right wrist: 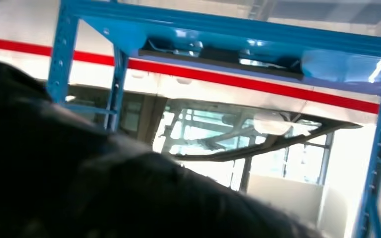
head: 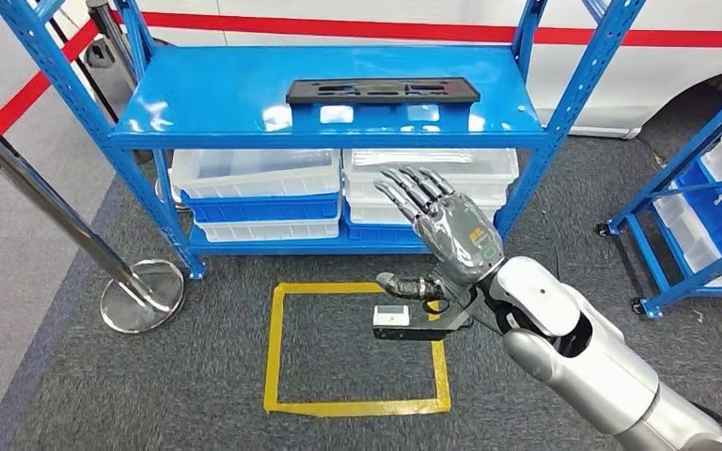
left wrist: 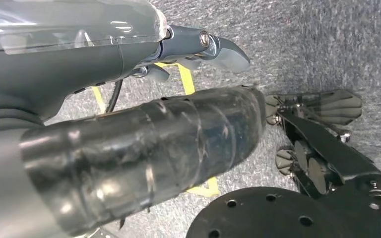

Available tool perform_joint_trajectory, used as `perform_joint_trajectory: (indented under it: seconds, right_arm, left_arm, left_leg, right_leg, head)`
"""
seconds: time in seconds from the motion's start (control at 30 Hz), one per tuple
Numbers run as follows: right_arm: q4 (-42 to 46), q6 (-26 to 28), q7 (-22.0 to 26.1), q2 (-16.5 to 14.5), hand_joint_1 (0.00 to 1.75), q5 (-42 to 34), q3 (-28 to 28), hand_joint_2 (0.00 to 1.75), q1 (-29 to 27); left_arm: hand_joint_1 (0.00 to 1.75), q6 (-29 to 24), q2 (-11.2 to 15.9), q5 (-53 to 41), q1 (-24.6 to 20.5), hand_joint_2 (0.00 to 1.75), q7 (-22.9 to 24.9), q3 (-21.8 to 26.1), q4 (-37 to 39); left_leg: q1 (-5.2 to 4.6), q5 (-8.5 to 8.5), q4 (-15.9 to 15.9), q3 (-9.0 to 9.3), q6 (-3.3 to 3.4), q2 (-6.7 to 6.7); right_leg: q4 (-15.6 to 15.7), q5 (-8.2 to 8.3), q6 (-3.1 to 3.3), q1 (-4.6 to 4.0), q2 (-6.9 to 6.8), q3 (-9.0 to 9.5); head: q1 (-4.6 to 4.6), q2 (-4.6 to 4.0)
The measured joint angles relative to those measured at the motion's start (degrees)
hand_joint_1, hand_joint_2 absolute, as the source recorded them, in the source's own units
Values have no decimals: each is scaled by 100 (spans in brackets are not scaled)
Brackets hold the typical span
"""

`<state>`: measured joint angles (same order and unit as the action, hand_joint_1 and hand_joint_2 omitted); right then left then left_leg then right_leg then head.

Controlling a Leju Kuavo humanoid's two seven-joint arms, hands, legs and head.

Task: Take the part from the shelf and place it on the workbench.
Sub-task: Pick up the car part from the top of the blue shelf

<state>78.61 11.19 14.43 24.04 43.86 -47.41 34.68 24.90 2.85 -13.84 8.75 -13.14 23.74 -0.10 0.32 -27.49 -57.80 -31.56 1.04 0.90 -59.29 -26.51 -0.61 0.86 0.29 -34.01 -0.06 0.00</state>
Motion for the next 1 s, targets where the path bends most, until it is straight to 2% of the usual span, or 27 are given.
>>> perform_joint_trajectory:
  seconds: [0.07, 0.13, 0.23, 0.27, 0.3, 0.33, 0.37, 0.43, 0.47, 0.6, 0.67, 0.73, 0.77, 0.8, 0.83, 0.9, 0.93, 0.97, 1.0]
  right_arm:
    - [20, -4, 0, -12, 0, 1, -3, 0, 5]
    - [52, -16, 0, -26, 0, -1, -4, 0, 17]
    - [70, -73, -4, -45, 0, -4, -14, 0, 32]
    - [72, -88, -6, -54, 0, -6, -20, 0, 30]
    - [73, -94, -8, -65, 0, -7, -25, 0, 31]
    - [75, -97, -14, -74, 0, -9, -28, 0, 32]
    - [80, -98, -23, -83, 0, -9, -28, 0, 33]
    - [91, -103, -45, -90, 0, -9, -28, 0, 40]
    - [98, -107, -51, -91, 0, -9, -28, 0, 44]
    - [124, -185, -55, -103, 0, -49, -28, 0, 82]
    - [127, -267, -58, -107, 0, -112, -28, 0, 145]
    - [122, -355, -60, -107, 0, -181, -28, 0, 200]
    - [117, -389, -59, -107, 0, -203, -28, 0, 209]
    - [113, -412, -59, -106, 0, -220, -28, 0, 212]
    - [110, -429, -58, -105, 0, -232, -27, 0, 216]
    - [108, -440, -56, -99, 0, -245, -24, 0, 231]
    - [108, -444, -54, -97, 0, -251, -22, 0, 235]
    - [108, -448, -53, -94, 0, -256, -20, 0, 247]
    - [109, -449, -52, -91, 0, -260, -16, 44, 258]
  left_arm:
    - [0, 9, -4, 27, 7, 0, -19, -12, 7]
    - [0, 9, -7, 65, 11, 0, -30, -36, 10]
    - [0, 7, -8, 128, 15, 0, -41, -84, 10]
    - [0, 6, -10, 145, 18, 0, -43, -101, 11]
    - [0, 5, -13, 160, 23, 0, -43, -117, 11]
    - [0, 4, -14, 177, 27, 0, -47, -129, 12]
    - [0, 5, -15, 193, 32, 0, -56, -139, 13]
    - [0, 14, -14, 220, 43, 0, -79, -158, 14]
    - [0, 16, -15, 232, 48, 0, -85, -170, 16]
    - [0, 3, -16, 282, 56, 0, -65, -222, 19]
    - [0, 7, -16, 318, 59, 0, -55, -257, 19]
    - [0, 21, -16, 341, 56, 0, -50, -285, 19]
    - [0, 35, -16, 346, 53, 0, -55, -299, 19]
    - [0, 55, -15, 346, 52, 0, -66, -315, 19]
    - [0, 75, -14, 345, 53, 0, -80, -330, 19]
    - [0, 105, -12, 345, 69, 0, -107, -361, 19]
    - [0, 115, -17, 345, 80, 0, -116, -372, 26]
    - [0, 122, -15, 345, 81, 0, -125, -383, 33]
    - [0, 126, -14, 345, 79, 0, -126, -390, 40]
  left_leg:
    - [10, -27, -5, 11, -74, -2]
    - [21, -200, -275, -97, -138, -23]
    - [49, -652, -1375, -684, -212, -48]
    - [55, -678, -1606, -833, -226, -49]
    - [62, -588, -1618, -875, -233, -51]
    - [69, -399, -1407, -804, -234, -53]
    - [75, -156, -1019, -638, -225, -57]
    - [63, 115, -315, -308, -178, -60]
    - [50, 142, -135, -224, -145, -60]
    - [46, 84, -10, -124, 32, -57]
    - [49, 63, 32, -31, 110, -56]
    - [31, 19, 41, 20, 159, -53]
    - [18, -10, 39, 47, 173, -48]
    - [1, -47, 37, 89, 179, -43]
    - [-16, -94, 35, 150, 179, -38]
    - [-49, -211, 41, 300, 170, -35]
    - [-62, -264, 47, 374, 160, -38]
    - [-63, -307, 56, 409, 141, -42]
    - [-54, -342, 78, 422, 109, -49]
  right_leg:
    - [39, 10, 58, 15, 3, 19]
    - [102, 18, 128, 50, -14, 81]
    - [111, -7, 185, 47, -46, 117]
    - [103, -22, 190, 45, -48, 123]
    - [94, -42, 184, 46, -44, 135]
    - [84, -69, 171, 49, -38, 159]
    - [73, -103, 149, 53, -34, 193]
    - [57, -165, 86, 42, -31, 242]
    - [59, -182, 51, 33, -31, 253]
    - [-29, -182, -72, 30, -30, 263]
    - [-440, -361, -98, 40, -30, 61]
    - [-1172, -642, -107, 37, -29, -385]
    - [-1468, -716, -107, 34, -29, -606]
    - [-1590, -677, -95, 30, -29, -752]
    - [-1502, -522, -68, 16, -29, -792]
    - [-815, 6, 37, -30, -30, -599]
    - [-488, 191, 96, -61, -34, -495]
    - [-223, 268, 146, -92, -34, -414]
    - [-87, 296, 183, -122, -34, -377]
  head:
    - [-2, -1]
    - [-18, -1]
    - [-34, -1]
    - [-35, -1]
    - [-35, -1]
    - [-35, 0]
    - [-35, -1]
    - [-34, -1]
    - [-30, -1]
    - [-26, 0]
    - [-22, -1]
    - [-20, -1]
    - [-20, 0]
    - [-20, 0]
    - [-20, 0]
    - [-19, 0]
    - [-35, -1]
    - [-48, -1]
    - [-57, -1]
